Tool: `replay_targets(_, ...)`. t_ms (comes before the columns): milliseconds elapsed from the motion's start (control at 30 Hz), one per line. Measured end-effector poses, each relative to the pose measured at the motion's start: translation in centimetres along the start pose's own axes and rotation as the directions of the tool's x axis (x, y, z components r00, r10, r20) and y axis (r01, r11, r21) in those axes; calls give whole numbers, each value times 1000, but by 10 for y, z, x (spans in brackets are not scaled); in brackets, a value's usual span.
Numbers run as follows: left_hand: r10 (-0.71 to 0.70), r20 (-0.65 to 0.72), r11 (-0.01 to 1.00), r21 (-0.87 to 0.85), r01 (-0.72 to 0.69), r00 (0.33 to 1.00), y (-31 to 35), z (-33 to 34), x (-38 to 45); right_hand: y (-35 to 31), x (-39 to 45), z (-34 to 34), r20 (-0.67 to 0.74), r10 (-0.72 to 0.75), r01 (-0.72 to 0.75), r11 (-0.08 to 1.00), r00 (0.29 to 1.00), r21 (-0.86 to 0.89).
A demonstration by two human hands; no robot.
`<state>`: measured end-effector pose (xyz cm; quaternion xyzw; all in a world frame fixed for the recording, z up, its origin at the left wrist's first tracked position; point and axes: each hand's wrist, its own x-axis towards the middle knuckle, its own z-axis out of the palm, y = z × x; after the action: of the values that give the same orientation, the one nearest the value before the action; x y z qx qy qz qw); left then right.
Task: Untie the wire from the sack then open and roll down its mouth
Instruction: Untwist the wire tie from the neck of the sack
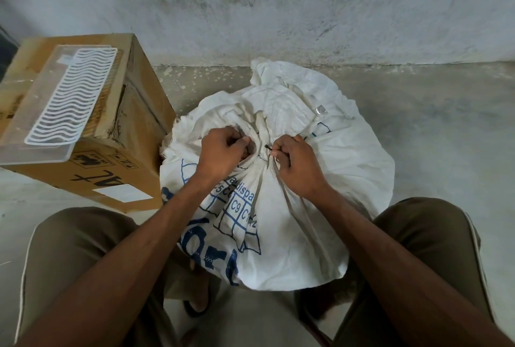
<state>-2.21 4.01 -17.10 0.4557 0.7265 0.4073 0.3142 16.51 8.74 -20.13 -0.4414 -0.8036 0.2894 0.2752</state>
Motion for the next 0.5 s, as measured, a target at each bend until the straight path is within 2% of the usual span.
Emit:
replay_targets(67, 196, 13, 943, 272, -192, 981, 4, -4, -2, -3, 0, -2, -34, -7, 8, 1000, 999, 30)
replay_targets(100, 255, 26, 907, 339, -249, 966, 7, -5, -4, -4, 0, -4, -44, -12, 15, 999, 999, 52)
replay_targets(300, 372, -56, 882, 331, -335, 926, 22, -13, -17, -11, -5, -18, -34, 87, -75, 960, 996, 270)
replay_targets(500, 441, -23, 828, 395, -397, 897, 25, -21, -37, -36, -26, -40, -78, 74, -42, 936, 994, 349)
